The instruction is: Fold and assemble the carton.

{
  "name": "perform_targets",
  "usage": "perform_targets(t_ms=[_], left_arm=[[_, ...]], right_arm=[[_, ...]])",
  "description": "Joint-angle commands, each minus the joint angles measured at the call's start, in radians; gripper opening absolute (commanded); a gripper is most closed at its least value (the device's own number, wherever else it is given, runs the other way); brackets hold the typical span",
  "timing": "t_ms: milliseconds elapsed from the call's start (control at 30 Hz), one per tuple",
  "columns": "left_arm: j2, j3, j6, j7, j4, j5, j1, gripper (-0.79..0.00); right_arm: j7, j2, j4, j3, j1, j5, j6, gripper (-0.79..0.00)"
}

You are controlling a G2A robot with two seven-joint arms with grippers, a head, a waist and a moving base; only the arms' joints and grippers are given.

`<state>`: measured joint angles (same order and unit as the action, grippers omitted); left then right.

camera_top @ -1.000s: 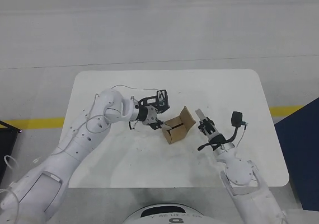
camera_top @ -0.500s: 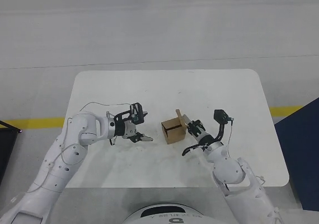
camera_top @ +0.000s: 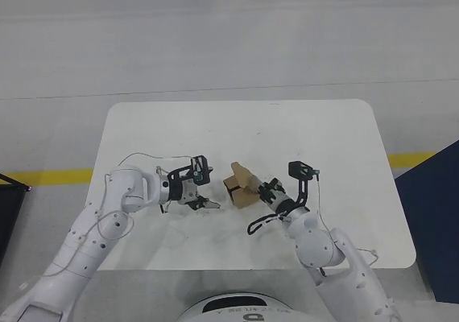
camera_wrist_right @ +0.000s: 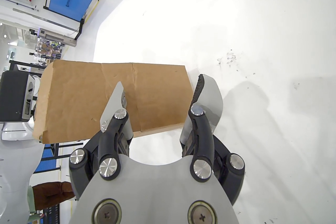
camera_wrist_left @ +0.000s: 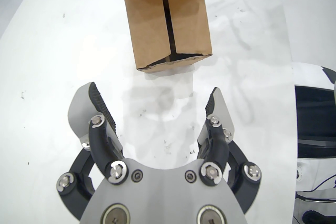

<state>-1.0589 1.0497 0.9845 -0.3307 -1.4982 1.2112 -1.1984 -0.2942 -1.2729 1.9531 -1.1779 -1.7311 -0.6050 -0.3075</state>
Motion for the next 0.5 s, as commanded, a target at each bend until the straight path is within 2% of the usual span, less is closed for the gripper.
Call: perform_targets(t_ms=[0, 100, 233, 367, 467], left_arm=[[-0.001, -0.008, -0.004, 0.009, 0.008, 0.007, 0.008, 0.0], [-0.002, -0.016, -0.009, 0.018, 0.014, 0.014, 0.018, 0.0], [-0.003, -0.026, -0.015, 0.023, 0.017, 0.021, 0.027, 0.0], [-0.007, -0.045, -0.021, 0.024, 0.025, 0.025, 0.038, 0.0], [-0.009, -0.058, -0.026, 0.027, 0.034, 0.025, 0.048, 0.0]], right_arm=[[0.05, -0.004, 0.013, -0.011, 0.002, 0.032, -0.02, -0.126], [0.121, -0.01, 0.033, -0.035, -0.001, 0.104, -0.01, -0.154], [0.145, -0.012, 0.047, -0.06, -0.011, 0.167, 0.039, -0.394], [0.107, -0.01, 0.047, -0.045, -0.009, 0.154, 0.077, -0.493], [0.072, -0.01, 0.025, -0.004, 0.013, 0.094, 0.069, -0.563]])
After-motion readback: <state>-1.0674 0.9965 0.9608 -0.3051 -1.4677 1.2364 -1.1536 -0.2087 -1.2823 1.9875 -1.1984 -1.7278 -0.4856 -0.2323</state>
